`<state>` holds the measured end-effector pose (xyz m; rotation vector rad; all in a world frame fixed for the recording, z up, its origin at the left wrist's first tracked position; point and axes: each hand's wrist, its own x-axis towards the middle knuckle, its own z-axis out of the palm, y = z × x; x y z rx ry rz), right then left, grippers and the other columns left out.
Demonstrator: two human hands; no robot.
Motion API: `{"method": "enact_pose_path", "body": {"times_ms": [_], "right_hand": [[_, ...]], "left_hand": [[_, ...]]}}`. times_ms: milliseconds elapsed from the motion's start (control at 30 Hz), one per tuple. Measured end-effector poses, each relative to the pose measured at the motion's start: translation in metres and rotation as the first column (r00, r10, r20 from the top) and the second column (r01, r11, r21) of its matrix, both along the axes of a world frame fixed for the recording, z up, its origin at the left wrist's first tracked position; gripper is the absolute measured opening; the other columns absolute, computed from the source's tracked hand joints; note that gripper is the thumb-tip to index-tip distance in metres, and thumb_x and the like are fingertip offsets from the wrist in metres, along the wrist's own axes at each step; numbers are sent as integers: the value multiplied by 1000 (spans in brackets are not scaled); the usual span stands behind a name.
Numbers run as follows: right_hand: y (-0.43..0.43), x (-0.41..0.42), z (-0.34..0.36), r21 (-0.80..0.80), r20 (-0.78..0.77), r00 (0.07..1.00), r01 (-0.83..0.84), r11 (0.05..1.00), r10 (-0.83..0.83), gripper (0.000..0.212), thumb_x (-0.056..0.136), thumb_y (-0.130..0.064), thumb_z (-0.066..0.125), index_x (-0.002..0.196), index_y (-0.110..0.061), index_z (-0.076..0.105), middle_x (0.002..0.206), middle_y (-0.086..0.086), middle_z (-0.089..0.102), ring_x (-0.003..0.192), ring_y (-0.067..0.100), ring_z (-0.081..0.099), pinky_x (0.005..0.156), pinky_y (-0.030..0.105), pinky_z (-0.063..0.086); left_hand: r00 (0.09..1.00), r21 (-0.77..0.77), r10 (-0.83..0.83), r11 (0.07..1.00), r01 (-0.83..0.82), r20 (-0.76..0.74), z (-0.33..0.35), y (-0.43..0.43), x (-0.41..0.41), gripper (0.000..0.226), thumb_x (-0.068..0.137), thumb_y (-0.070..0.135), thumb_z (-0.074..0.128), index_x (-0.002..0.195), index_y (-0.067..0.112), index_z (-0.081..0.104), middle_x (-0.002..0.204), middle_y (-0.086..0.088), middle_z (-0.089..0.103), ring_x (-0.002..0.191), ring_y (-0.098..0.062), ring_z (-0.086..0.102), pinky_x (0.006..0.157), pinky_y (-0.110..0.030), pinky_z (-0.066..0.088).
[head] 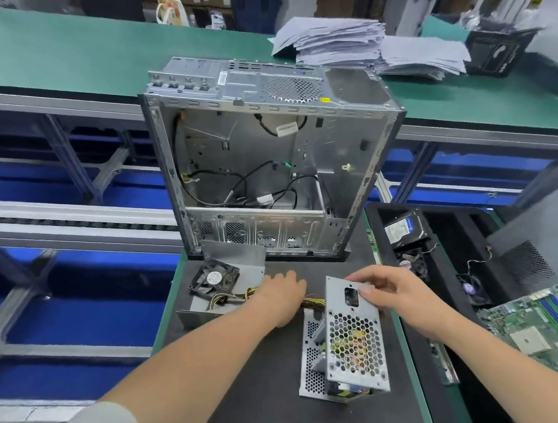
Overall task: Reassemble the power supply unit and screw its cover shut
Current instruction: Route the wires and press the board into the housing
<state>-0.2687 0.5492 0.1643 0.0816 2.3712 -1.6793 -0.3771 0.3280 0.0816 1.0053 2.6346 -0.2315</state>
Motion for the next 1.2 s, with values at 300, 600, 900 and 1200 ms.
{"method": "enact_pose_path", "body": {"times_ms": [300,600,900,1200], "right_hand": [[-2,-10,5,-21,51,997,-54,998,55,16,100,-15,69,114,-16,76,107,9,77,96,24,73,74,39,57],[-15,-14,9,56,37,997,-66,996,64,14,101,-13,67,114,-8,71,109,12,76,96,32,72,85,61,55],[-3,-4,5,93,-48,998,-23,995,28,19,101,-27,69,118,-25,76,109,-9,77,96,10,73,76,21,55],[70,5,1,211,-22,995,102,972,-99,18,106,-24,57,114,-22,74,104,-3,75,75,24,75,62,34,60]], "left_hand": [[979,127,115,982,-137,165,36,1,-7,27,103,24,51,118,9,65,128,-16,56,107,-41,64,82,-44,49],[944,-44,24,999,-10,330,42,-12,17,33,98,5,51,131,10,58,119,-17,63,105,-38,66,78,-42,55],[943,181,96,970,-160,319,48,-22,1,25,98,32,67,116,17,75,116,-2,74,105,-21,67,88,-29,50],[960,686,218,673,-277,174,115,37,14,19,98,22,61,99,35,74,91,16,70,83,5,60,74,-18,46]]}}
